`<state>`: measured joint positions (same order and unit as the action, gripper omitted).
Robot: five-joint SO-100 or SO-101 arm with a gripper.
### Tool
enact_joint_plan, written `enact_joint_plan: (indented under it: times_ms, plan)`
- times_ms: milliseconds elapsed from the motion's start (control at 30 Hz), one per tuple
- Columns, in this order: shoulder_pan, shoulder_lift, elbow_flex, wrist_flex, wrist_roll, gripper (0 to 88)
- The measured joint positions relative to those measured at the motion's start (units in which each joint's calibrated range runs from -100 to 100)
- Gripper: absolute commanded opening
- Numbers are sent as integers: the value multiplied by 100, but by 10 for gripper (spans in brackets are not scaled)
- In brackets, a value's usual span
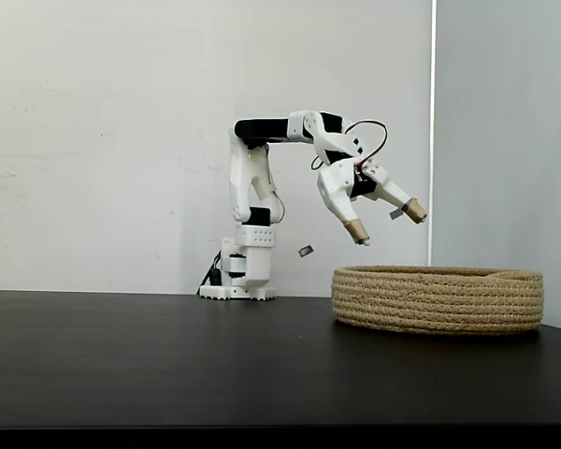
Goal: Place the lego blocks in the tray
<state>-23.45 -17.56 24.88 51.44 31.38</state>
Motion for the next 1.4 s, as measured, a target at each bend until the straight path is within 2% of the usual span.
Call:
enact_joint_plan:
  times_ms: [67,100,267,400,667,800,967,1233,1400]
  plan:
    - [204,-212,97,211,-20,27]
    - [334,-390,212,292,-24,0]
    - [1319,-1612,1388,114,112,0]
    - [2264,-2867,2802,-390,552,0]
    - [3461,-5581,5718,-414,1353,0]
    - [3730,-6819,6885,-138,1578,0]
    - [3754,-7761,7388,406,1719,0]
    - [3542,-8075,7441,1876,2056,0]
    - [3469,-8075,7441,2201,2090,4]
